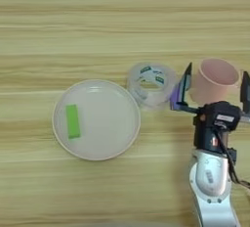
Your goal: Move the objects on the table
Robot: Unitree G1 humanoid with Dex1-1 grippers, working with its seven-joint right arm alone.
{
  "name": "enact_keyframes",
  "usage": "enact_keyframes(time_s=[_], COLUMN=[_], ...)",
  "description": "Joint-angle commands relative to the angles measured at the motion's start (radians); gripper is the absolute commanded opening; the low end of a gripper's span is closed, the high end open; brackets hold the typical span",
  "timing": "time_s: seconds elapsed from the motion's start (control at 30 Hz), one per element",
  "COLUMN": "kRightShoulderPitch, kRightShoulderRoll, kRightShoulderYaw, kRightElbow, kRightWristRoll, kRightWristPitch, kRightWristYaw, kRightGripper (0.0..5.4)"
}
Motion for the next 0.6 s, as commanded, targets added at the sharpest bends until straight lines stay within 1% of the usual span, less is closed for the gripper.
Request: enact_keyframes(time_s=[0.03, 0.13, 0.3, 0.4, 0.6], kRightShoulderPitch=[-0.066, -0.08, -0.098, -0.108, -0.12], kRightShoulderRoll=[0.041, 0.035, 0.028, 0.021, 0.005], kRightShoulderYaw=[-0.034, -0.047, -0.049, -0.053, -0.041], kRightElbow=[-0.017, -0.008, 0.018, 0.029, 0.06], kRightWristRoll=[0.0, -0.006, 0.027, 0.05, 0.085], kRightWristPitch=[0.043, 0.068, 0.121, 0.146, 0.179], kRightWristYaw=[-0.047, -0.075, -0.071, -0.063, -0.018], kRightGripper=[5.38, 5.38, 5.38, 5.38, 5.38])
